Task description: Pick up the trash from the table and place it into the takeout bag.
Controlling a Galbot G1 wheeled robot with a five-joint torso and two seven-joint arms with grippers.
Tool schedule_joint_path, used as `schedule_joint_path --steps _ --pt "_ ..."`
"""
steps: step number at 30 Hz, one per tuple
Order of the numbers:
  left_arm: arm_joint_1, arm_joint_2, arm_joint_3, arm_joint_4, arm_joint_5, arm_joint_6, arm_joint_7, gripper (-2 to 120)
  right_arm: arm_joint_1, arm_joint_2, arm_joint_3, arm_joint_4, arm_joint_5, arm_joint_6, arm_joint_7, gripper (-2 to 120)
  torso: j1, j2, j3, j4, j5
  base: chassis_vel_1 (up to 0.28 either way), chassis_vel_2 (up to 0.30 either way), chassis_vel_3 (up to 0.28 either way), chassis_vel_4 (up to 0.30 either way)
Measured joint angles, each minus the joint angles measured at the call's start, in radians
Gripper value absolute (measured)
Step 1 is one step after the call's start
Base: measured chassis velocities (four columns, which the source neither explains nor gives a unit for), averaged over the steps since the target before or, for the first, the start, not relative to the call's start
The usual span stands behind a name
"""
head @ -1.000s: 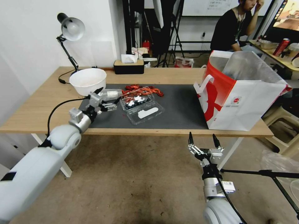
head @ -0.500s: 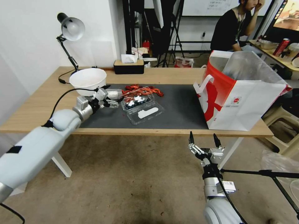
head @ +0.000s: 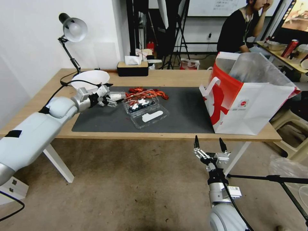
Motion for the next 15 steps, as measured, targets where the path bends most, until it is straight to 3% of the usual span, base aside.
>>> schedule_joint_path --steps 3,15 --pt "-0.027 -0.009 0.007 0.038 0.047 -0.01 0.055 97 0.001 0.002 -0.001 -0.002 -0.001 0.0 0.0 100 0.0 0.0 0.0 -0.0001 0.0001 0.0 0.0 0.0 0.0" --pt "-0.091 -0.036 0.01 0.106 0.224 -0.019 0.165 96 0.006 0.007 -0.003 -0.006 -0.002 0.0 0.0 100 0.0 0.0 0.0 -0.0001 0.0001 0.0 0.0 0.0 0.0"
